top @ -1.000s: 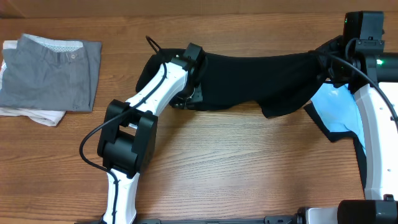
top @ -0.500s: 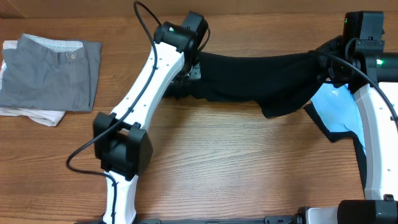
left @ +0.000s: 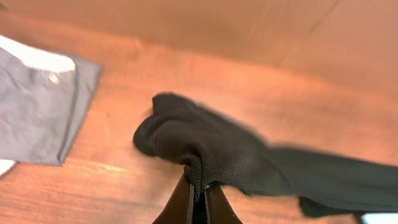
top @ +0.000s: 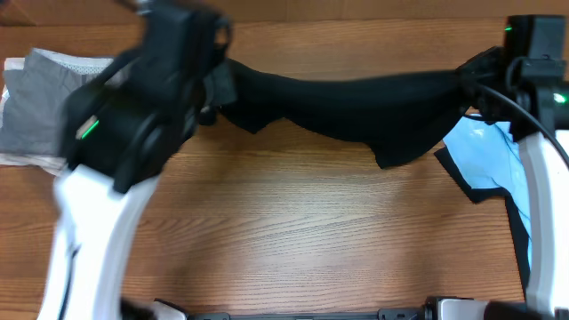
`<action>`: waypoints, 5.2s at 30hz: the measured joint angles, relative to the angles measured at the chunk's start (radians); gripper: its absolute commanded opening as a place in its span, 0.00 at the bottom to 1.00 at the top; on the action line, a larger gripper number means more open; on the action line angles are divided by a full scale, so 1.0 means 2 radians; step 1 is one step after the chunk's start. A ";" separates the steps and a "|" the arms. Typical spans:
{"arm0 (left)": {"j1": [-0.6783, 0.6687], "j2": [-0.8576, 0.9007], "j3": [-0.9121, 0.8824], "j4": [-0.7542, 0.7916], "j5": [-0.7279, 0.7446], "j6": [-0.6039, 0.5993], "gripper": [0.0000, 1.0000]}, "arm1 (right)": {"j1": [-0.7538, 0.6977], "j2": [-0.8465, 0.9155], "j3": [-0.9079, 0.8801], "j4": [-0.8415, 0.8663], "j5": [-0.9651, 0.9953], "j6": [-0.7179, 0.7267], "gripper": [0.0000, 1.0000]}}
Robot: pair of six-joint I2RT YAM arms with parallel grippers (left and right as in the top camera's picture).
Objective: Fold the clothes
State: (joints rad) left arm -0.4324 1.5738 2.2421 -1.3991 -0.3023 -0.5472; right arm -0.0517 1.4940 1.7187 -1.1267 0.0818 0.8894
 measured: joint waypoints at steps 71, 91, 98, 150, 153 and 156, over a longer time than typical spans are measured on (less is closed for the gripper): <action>0.179 0.286 0.057 -0.144 0.164 0.018 0.04 | 0.072 0.128 -0.055 -0.028 -0.080 -0.053 0.04; 0.042 0.286 0.003 -0.144 0.153 0.036 0.75 | -0.006 0.128 -0.055 -0.073 0.008 -0.045 0.09; 0.074 0.286 0.003 -0.144 0.122 0.036 0.76 | -0.006 0.128 -0.055 -0.073 0.015 -0.044 0.15; 0.268 0.294 -0.267 0.236 0.358 0.021 0.66 | -0.006 0.128 -0.055 -0.063 0.024 -0.052 1.00; 0.268 0.311 -0.267 0.237 0.372 0.021 0.65 | -0.006 0.128 -0.055 -0.063 0.023 -0.052 1.00; 0.268 0.324 -0.268 0.241 0.378 0.021 0.65 | -0.006 0.128 -0.055 -0.061 0.023 -0.053 1.00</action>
State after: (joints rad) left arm 0.1043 2.2223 1.7061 -0.9161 0.4541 -0.5056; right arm -0.0639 1.7493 1.6081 -1.2480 0.1276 0.7837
